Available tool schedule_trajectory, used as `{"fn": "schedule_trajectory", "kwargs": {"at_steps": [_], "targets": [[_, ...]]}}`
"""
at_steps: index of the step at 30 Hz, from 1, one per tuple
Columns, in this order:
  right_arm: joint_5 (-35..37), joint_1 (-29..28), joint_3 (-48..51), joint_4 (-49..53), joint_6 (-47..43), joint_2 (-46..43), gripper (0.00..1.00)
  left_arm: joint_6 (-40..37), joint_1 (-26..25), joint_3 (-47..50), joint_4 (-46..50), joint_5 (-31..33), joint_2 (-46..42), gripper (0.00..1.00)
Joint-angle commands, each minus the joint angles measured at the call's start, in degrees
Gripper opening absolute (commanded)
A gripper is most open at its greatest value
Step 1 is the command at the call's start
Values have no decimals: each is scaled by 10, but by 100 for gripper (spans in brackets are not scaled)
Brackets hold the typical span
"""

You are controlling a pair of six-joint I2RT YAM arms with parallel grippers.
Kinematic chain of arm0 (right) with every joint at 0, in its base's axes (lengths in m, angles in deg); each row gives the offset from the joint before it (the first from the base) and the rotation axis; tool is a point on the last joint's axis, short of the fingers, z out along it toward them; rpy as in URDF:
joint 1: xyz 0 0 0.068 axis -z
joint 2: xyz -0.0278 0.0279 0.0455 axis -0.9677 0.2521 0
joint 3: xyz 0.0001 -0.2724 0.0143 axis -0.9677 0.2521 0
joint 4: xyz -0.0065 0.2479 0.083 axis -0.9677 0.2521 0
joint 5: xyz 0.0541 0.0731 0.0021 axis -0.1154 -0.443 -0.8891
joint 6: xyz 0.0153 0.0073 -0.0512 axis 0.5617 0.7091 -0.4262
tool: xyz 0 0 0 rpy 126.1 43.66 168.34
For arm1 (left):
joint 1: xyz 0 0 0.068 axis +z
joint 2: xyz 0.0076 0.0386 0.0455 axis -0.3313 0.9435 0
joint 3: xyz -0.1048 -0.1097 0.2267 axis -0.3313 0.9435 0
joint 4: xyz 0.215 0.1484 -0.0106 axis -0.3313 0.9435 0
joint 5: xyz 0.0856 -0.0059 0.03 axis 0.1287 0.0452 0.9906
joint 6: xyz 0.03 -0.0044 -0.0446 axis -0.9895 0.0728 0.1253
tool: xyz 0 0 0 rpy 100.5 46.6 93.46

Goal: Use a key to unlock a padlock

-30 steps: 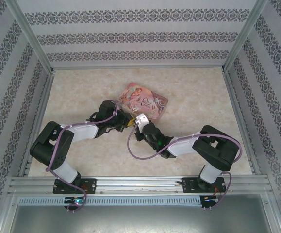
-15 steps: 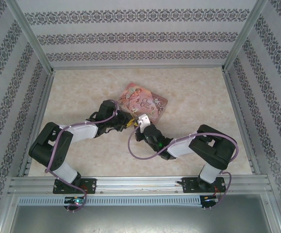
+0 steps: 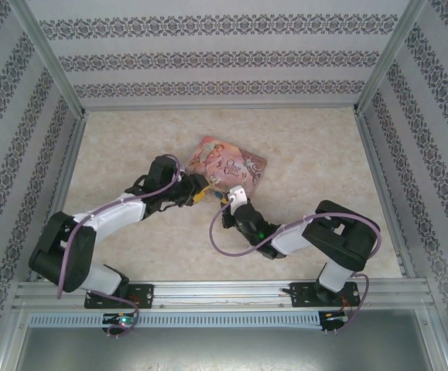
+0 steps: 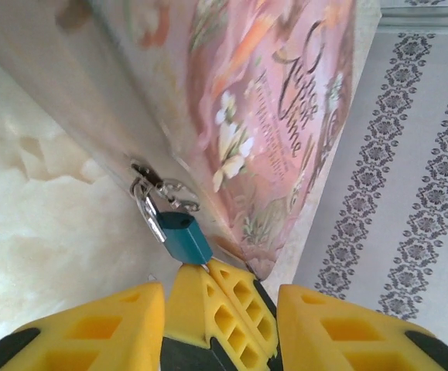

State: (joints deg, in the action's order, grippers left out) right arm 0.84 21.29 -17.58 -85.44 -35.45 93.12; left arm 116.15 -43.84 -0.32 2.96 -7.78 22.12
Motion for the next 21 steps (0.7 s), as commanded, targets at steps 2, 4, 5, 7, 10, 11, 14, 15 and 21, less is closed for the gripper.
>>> {"fn": "schedule_trajectory", "kwargs": {"at_steps": [2, 4, 5, 7, 10, 11, 14, 15, 21], "targets": [[-7, 12, 24, -12, 39, -33, 0, -87, 13, -39, 105, 52, -52, 44], [-25, 20, 36, -13, 60, -45, 0, -120, 15, -53, 136, 79, -74, 45], [-35, 26, 43, -13, 72, -51, 0, -135, 15, -58, 150, 94, -85, 45], [-52, 37, 57, -13, 91, -63, 0, -162, 14, -66, 166, 116, -106, 46], [-85, 63, 84, -8, 127, -81, 0, -196, 15, -72, 181, 147, -137, 47], [-97, 74, 92, -8, 141, -87, 0, -206, 15, -72, 184, 158, -146, 48], [-132, 105, 113, -8, 177, -100, 0, -225, 15, -71, 192, 183, -169, 49], [-141, 115, 120, -6, 187, -105, 0, -230, 15, -71, 193, 191, -176, 49], [-188, 158, 147, 12, 256, -126, 0, -245, 15, -70, 198, 220, -201, 51]]}}
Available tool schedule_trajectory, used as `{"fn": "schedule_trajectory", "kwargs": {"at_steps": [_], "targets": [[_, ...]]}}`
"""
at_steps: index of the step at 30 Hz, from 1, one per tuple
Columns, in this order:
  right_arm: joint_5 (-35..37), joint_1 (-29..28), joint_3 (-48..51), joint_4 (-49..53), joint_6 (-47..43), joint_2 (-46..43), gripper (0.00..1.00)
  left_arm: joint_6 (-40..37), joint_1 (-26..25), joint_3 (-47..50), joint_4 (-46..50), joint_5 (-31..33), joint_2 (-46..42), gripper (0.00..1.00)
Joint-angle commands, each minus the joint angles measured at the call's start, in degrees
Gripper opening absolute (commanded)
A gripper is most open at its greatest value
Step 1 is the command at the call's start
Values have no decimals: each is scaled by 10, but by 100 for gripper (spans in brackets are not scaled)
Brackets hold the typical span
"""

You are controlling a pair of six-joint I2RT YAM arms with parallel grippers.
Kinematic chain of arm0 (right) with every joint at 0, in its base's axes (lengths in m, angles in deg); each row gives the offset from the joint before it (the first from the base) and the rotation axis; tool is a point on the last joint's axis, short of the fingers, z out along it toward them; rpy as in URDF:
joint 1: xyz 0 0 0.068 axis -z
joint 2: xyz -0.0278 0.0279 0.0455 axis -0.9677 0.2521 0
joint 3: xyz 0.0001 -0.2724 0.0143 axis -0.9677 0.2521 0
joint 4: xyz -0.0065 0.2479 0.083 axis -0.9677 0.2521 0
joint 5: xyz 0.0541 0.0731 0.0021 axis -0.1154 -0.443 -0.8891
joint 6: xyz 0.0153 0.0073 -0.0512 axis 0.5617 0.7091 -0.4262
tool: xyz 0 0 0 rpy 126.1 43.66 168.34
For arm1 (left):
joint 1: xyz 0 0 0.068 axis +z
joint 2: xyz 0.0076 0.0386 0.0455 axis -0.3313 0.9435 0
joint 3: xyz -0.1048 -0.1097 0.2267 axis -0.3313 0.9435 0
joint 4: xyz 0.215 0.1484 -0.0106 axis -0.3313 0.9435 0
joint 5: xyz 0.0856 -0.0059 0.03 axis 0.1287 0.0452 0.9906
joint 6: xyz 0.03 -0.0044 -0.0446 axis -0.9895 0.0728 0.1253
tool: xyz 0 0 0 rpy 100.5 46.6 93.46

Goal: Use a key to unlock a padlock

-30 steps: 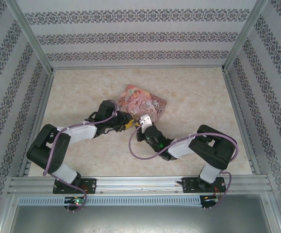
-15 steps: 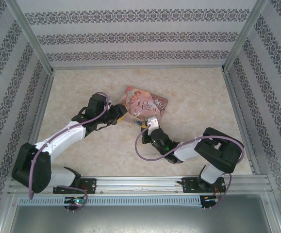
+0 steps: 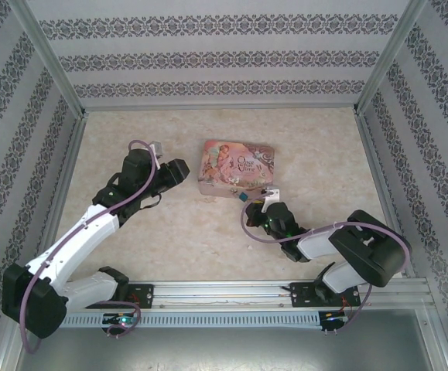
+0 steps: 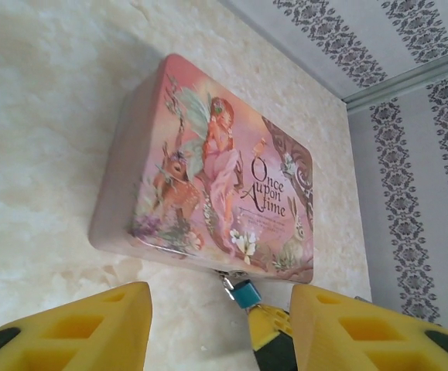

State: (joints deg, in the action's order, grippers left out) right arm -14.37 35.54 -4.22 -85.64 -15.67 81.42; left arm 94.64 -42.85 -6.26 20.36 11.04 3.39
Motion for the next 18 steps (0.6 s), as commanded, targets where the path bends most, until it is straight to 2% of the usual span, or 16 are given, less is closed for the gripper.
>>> {"fn": "schedule_trajectory", "kwargs": {"at_steps": [1, 6, 11, 18], "targets": [[-42, 20, 13, 20, 70, -10, 0, -30, 5, -10, 24, 34, -15, 51], [-88, 31, -2, 48, 124, 0, 0, -33, 5, -11, 19, 41, -12, 54], [-102, 31, -14, 49, 170, 24, 0, -34, 5, -12, 18, 40, -9, 55], [-120, 26, -42, 43, 190, 74, 0, -30, 6, -1, 11, 42, -10, 56]]}}
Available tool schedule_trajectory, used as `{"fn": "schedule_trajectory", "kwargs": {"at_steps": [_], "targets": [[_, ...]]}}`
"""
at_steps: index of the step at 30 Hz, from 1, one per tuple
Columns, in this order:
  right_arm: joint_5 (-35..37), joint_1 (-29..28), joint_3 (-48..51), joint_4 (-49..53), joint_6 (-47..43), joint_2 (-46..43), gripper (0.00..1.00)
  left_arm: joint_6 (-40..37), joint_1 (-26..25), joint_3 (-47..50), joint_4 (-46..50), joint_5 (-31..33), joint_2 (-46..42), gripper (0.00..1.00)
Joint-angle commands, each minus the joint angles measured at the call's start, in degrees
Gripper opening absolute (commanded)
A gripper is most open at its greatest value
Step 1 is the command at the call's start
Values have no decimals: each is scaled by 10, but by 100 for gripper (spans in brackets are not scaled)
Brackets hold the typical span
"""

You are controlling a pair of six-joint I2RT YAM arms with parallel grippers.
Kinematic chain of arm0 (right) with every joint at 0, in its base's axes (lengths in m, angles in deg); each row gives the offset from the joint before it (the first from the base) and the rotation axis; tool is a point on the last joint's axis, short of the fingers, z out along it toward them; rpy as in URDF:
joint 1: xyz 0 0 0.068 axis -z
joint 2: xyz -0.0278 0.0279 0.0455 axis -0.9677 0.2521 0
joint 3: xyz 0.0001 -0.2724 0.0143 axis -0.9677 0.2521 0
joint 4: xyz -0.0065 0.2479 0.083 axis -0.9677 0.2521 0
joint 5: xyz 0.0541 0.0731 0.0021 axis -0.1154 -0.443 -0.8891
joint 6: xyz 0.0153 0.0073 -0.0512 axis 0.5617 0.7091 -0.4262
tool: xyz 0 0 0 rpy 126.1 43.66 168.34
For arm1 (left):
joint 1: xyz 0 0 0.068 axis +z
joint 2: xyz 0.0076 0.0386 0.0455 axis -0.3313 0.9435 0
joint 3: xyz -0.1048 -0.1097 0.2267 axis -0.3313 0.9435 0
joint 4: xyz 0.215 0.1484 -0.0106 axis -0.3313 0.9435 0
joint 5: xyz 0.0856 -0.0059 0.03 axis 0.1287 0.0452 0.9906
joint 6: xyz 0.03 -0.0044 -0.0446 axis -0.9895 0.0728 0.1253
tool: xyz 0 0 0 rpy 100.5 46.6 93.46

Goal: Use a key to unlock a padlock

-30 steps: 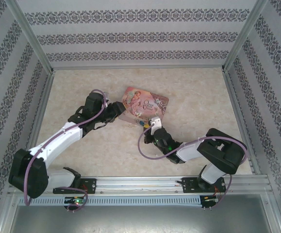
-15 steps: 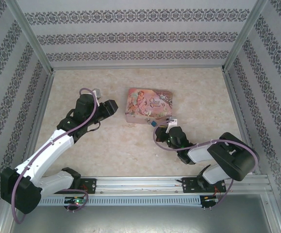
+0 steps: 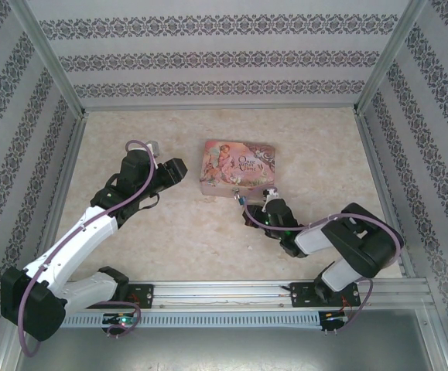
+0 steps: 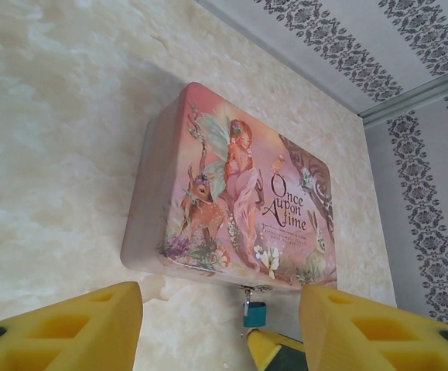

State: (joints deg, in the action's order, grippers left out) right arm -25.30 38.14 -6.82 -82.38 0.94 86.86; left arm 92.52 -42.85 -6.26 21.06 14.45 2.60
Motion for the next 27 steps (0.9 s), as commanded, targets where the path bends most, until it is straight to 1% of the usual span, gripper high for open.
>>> {"fn": "schedule_trajectory", "kwargs": {"at_steps": [1, 6, 12, 14, 17, 24, 27], "targets": [[-9, -2, -20, 10, 25, 26, 0, -8, 5, 0, 4, 7, -2, 56], [7, -9, -28, 6, 22, 42, 0, -7, 7, 5, 1, 9, 0, 57], [9, -10, -32, 7, 22, 44, 1, -3, 9, 11, -2, 12, 4, 58], [12, -11, -29, 7, 21, 42, 5, -3, 9, 12, -2, 11, 6, 58], [21, -12, -23, 8, 16, 31, 9, -4, 12, 13, -2, 8, 11, 58], [38, -12, -14, 42, -12, -13, 25, -11, 18, 12, -11, 3, 27, 63], [41, -10, -14, 65, -33, -39, 34, -10, 20, 8, -16, 6, 39, 65]]}}
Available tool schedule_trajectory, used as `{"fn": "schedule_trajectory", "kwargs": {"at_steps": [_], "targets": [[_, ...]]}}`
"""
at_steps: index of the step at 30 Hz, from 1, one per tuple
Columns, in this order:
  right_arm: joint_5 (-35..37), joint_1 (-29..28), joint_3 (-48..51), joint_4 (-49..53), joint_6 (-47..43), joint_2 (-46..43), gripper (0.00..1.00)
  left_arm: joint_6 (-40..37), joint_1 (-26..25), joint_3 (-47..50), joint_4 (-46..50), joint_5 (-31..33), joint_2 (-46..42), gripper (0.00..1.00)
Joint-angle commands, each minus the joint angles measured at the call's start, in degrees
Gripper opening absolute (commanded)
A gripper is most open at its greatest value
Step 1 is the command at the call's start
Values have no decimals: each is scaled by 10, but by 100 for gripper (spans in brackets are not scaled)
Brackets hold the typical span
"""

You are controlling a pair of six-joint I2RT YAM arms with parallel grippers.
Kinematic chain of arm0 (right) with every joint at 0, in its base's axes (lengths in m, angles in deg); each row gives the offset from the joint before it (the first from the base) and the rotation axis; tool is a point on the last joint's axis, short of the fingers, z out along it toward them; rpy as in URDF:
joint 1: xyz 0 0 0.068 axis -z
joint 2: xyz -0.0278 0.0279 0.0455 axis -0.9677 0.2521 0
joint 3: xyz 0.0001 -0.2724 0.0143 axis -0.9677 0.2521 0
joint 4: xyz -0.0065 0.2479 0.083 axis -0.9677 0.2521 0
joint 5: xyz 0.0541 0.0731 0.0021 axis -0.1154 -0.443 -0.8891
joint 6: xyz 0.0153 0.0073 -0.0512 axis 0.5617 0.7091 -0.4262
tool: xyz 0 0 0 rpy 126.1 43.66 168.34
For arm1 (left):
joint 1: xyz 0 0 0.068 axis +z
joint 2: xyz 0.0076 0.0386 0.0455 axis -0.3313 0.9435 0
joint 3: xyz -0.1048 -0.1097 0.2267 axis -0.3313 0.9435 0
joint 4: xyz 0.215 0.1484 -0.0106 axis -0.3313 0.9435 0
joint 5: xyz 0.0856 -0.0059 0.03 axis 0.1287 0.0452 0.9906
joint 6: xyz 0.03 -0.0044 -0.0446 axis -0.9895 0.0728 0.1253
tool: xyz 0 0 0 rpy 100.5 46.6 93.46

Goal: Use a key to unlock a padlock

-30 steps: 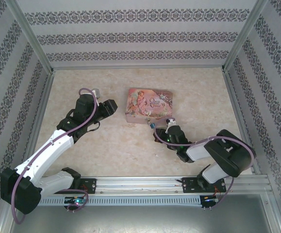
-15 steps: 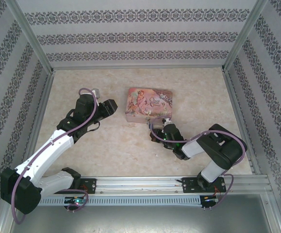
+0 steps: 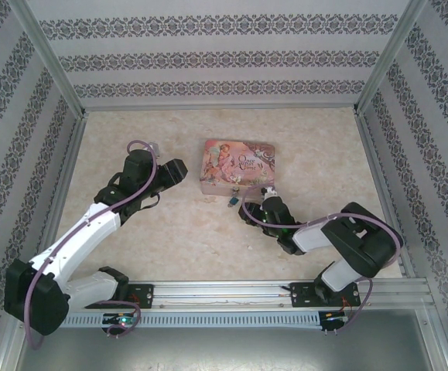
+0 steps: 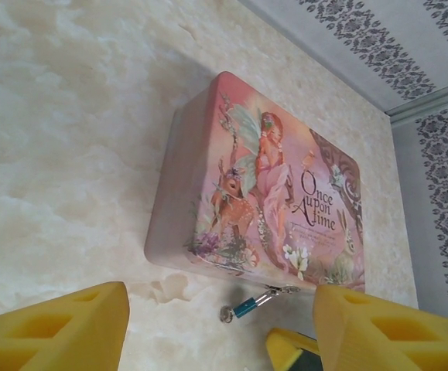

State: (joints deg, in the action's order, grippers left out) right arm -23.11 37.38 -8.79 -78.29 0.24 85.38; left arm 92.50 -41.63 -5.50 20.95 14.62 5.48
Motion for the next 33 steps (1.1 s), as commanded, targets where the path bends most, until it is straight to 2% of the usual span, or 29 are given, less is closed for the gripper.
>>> {"fn": "schedule_trajectory", "kwargs": {"at_steps": [1, 8, 11, 12, 15, 17, 20, 24, 33], "targets": [[21, -1, 5, 27, -35, -33, 36, -9, 9, 0, -19, 4, 15, 66], [16, 23, 9, 63, -71, -105, 48, -11, 19, -19, -47, -37, 71, 70], [3, 37, 15, 64, -79, -133, 56, -19, 23, -34, -45, -54, 98, 71], [-4, 42, 18, 61, -78, -142, 61, -21, 24, -38, -45, -60, 107, 71], [-36, 57, 23, 54, -77, -158, 87, -25, 29, -52, -49, -83, 136, 72], [-60, 66, 24, 54, -73, -162, 98, -27, 33, -60, -54, -106, 156, 72], [-93, 81, 28, 46, -63, -158, 98, -29, 38, -79, -57, -143, 196, 72], [-94, 88, 32, 37, -54, -152, 98, -36, 44, -118, -48, -189, 257, 70], [-102, 94, 17, 32, -55, -129, 98, -29, 46, -154, -69, -217, 343, 65]]}}
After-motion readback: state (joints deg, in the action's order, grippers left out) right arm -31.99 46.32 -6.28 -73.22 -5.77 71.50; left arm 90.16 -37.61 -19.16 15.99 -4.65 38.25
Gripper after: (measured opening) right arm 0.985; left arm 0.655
